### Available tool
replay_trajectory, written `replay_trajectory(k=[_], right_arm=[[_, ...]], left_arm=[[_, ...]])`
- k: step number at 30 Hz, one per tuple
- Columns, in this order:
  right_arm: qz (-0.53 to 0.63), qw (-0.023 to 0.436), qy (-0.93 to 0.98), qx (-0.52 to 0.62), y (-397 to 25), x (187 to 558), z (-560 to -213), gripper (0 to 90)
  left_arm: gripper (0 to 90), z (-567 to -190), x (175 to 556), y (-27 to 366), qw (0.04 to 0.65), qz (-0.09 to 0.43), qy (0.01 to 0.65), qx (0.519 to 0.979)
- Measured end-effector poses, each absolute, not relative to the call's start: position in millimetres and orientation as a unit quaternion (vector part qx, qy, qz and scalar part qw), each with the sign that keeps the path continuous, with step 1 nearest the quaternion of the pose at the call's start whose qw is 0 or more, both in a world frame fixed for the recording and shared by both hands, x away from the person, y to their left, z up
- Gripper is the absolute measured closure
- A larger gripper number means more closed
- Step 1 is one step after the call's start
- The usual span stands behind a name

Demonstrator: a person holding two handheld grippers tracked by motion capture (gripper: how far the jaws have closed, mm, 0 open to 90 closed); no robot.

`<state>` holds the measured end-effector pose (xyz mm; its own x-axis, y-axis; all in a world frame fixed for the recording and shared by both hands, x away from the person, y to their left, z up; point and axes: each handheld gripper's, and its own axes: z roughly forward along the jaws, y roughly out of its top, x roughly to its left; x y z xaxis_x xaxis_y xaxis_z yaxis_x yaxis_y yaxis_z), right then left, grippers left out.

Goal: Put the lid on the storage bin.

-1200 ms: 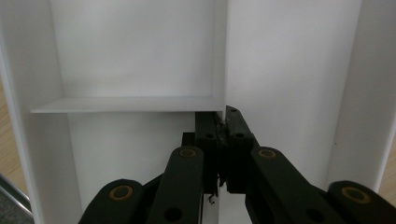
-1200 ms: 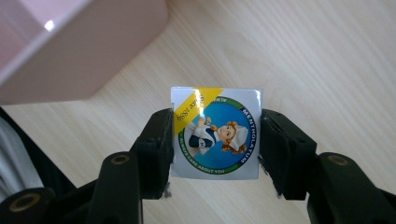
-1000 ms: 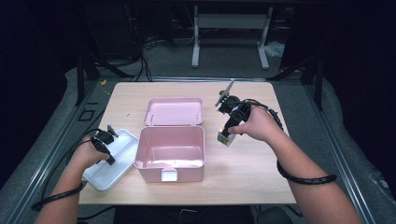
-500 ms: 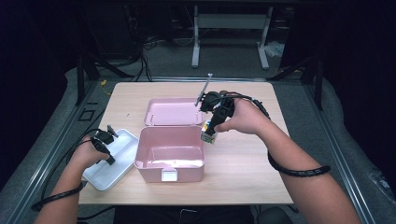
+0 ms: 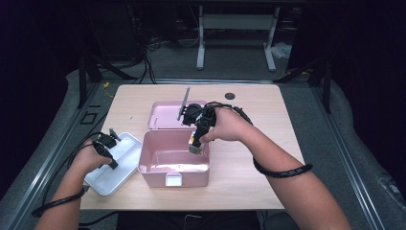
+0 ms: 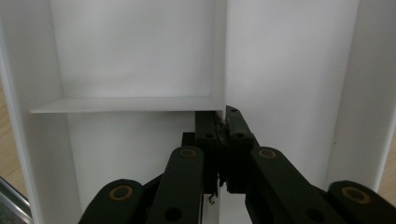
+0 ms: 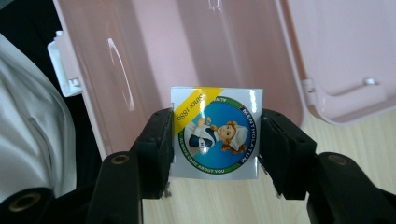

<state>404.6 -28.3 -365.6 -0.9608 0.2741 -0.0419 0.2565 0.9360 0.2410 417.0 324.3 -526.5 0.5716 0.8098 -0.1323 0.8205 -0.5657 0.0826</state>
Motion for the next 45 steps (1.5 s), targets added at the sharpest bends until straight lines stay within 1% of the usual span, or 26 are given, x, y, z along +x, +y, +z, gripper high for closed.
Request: replay_trajectory(k=[3,5,9,12,18,37,39,41,45], right_arm=[[0.115,0.033,0.984,0.132,-25,406,-375,46.6],[0.111,0.029,0.986,0.121,-22,406,-389,46.5],[0.102,0.031,0.988,0.107,-19,405,-401,46.5],[0.091,0.034,0.991,0.093,-17,405,-417,46.5],[0.085,0.036,0.992,0.091,-14,406,-432,46.4],[0.066,0.021,0.993,0.096,-2,406,-454,45.9],[0.067,0.021,0.992,0.104,-3,407,-457,44.5],[0.073,0.024,0.991,0.108,-4,408,-456,41.7],[0.089,0.024,0.989,0.118,-11,407,-446,41.8]], left_arm=[[86.6,-527,417,325,0.070,-0.040,0.462,0.883],[86.6,-527,417,325,0.070,-0.040,0.461,0.884],[86.7,-526,417,324,0.068,-0.039,0.461,0.884],[86.7,-527,417,324,0.067,-0.038,0.462,0.883],[86.7,-527,417,323,0.065,-0.038,0.462,0.884],[86.7,-527,417,324,0.068,-0.038,0.462,0.883],[86.7,-527,417,324,0.067,-0.038,0.462,0.884],[86.7,-527,417,324,0.068,-0.038,0.462,0.883],[86.7,-527,417,324,0.068,-0.038,0.462,0.883]])
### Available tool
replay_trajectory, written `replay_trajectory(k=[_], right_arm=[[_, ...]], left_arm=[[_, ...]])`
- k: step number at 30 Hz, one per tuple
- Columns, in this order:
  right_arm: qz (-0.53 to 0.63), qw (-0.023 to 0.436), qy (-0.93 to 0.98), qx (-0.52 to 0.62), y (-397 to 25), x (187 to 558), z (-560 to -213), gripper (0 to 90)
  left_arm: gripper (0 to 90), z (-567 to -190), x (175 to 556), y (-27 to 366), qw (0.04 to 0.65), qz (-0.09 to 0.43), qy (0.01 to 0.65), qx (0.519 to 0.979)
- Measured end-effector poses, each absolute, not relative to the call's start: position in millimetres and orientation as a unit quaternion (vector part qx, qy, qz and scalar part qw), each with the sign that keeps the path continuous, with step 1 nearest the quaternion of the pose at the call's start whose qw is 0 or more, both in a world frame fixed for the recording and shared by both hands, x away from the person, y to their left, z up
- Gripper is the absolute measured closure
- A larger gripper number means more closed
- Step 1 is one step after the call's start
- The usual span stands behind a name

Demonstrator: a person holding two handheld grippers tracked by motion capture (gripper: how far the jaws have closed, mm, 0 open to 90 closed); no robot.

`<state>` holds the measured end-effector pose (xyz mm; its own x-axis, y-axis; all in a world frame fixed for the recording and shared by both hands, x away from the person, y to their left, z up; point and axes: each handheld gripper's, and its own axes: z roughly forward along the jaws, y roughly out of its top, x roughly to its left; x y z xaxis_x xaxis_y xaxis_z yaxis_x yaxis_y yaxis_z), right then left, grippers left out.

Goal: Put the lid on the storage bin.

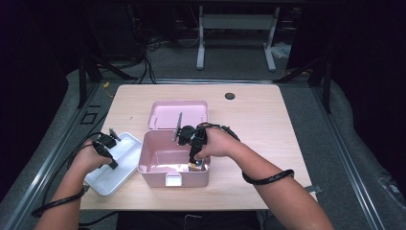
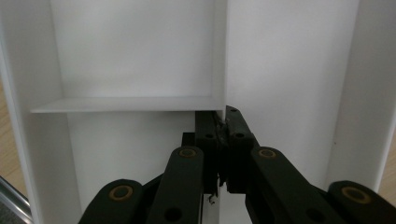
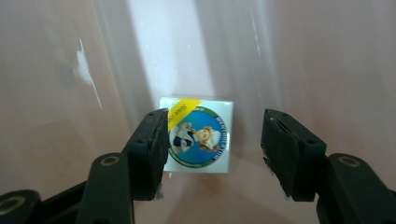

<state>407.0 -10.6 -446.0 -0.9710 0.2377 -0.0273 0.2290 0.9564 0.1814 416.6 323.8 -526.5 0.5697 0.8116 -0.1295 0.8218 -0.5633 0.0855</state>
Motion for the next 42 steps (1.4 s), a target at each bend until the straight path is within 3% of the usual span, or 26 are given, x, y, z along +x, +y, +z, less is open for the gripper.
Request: replay_trajectory(k=[10,17,22,30,42], right_arm=[[0.143,0.041,0.977,0.155,-38,405,-402,43.3],[0.192,0.072,0.954,0.219,-81,407,-380,43.7],[0.251,0.048,0.926,0.276,-114,408,-389,43.8],[0.235,0.064,0.910,0.335,-155,409,-423,43.8],[0.269,0.076,0.889,0.361,-173,391,-472,44.9]], left_arm=[[86.7,-526,417,323,0.064,-0.037,0.461,0.884],[86.7,-526,417,323,0.064,-0.037,0.462,0.884],[86.7,-526,417,323,0.063,-0.037,0.462,0.884],[86.9,-526,418,319,0.048,-0.033,0.459,0.887],[86.5,-527,415,323,0.068,-0.031,0.460,0.885]])
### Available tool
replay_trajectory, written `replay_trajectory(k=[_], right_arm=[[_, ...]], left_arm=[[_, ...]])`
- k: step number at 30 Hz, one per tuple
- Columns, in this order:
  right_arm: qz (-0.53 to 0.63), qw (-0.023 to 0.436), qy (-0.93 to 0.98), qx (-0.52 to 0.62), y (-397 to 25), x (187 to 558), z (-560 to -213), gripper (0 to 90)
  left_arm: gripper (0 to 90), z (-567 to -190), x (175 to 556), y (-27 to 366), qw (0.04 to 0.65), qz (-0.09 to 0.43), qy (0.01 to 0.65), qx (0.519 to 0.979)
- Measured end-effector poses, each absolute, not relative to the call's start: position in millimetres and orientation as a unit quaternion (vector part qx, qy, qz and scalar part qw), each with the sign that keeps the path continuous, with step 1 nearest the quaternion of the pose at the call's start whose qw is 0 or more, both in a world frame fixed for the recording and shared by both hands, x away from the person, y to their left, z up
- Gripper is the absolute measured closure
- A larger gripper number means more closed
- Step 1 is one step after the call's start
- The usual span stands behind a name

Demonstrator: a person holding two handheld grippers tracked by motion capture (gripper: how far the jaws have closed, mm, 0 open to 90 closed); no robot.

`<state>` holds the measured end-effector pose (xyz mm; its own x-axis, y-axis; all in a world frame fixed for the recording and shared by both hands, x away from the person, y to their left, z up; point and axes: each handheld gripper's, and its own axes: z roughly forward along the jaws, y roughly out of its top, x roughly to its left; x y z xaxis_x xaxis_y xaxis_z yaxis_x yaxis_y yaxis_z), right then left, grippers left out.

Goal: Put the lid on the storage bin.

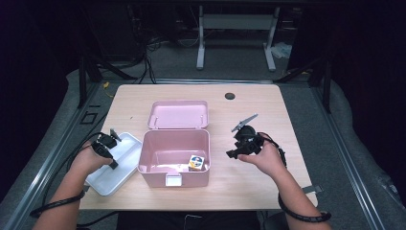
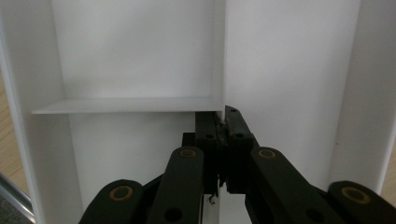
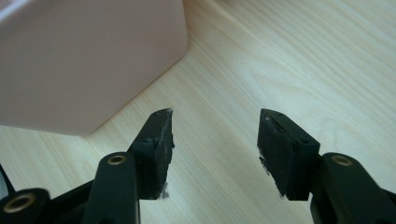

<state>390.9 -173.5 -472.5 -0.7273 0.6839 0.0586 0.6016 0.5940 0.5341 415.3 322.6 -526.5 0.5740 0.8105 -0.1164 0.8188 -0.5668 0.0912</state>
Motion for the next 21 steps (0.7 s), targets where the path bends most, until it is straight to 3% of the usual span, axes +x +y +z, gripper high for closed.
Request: replay_trajectory(k=[6,12,16,21], right_arm=[[0.311,0.071,0.870,0.377,-178,379,-488,45.9],[0.331,0.097,0.859,0.379,-183,376,-490,46.4],[0.336,0.097,0.855,0.383,-187,374,-497,46.6],[0.333,0.095,0.855,0.385,-189,372,-502,46.5]], left_arm=[[86.5,-526,416,320,0.055,-0.027,0.464,0.884],[84.9,-526,417,321,0.059,-0.036,0.477,0.876],[80.2,-526,417,321,0.059,-0.043,0.482,0.873],[83.8,-526,416,318,0.051,-0.024,0.476,0.878]])
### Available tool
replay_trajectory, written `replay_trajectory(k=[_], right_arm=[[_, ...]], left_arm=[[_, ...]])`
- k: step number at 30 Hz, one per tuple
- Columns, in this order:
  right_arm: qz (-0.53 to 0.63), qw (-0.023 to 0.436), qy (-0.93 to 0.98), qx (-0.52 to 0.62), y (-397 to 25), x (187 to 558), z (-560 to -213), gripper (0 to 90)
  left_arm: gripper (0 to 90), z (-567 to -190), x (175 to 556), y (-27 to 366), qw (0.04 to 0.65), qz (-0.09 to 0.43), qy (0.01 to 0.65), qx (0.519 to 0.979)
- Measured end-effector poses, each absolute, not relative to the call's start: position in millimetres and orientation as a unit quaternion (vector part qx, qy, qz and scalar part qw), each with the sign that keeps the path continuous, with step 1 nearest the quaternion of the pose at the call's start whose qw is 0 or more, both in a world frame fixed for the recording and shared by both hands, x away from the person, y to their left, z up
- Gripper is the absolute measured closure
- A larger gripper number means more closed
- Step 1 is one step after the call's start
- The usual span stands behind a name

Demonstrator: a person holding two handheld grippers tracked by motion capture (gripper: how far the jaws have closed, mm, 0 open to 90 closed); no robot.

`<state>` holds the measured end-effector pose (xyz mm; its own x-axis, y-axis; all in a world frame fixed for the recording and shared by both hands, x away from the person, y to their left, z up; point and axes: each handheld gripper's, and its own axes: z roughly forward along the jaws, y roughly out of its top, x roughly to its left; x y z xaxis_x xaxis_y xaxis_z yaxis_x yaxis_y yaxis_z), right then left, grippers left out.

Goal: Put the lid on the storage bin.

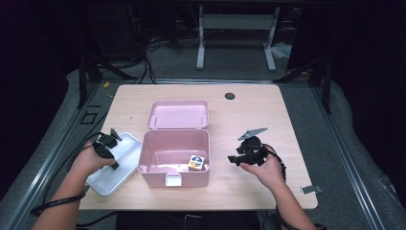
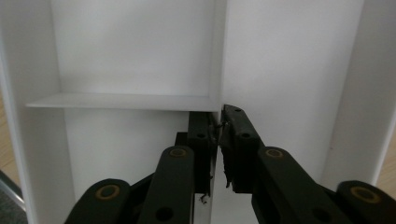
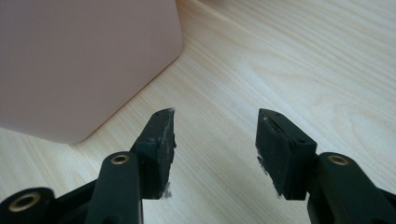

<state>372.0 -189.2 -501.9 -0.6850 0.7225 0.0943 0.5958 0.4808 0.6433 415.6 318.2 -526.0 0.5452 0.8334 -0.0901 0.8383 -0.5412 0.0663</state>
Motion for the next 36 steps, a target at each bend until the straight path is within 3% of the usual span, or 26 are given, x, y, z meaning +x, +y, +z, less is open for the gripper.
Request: replay_trajectory(k=[16,22,31,36], right_arm=[[0.331,0.079,0.856,0.388,-188,372,-516,46.6],[0.331,0.080,0.855,0.391,-188,371,-516,46.6],[0.326,0.074,0.855,0.396,-187,372,-520,46.6],[0.327,0.071,0.857,0.393,-185,372,-522,46.6]], left_arm=[[88.1,-525,416,320,0.060,-0.018,0.470,0.880],[89.0,-519,418,329,0.073,-0.041,0.486,0.870],[89.0,-500,415,346,0.091,-0.047,0.493,0.864],[88.9,-470,414,353,0.108,-0.032,0.494,0.862]])
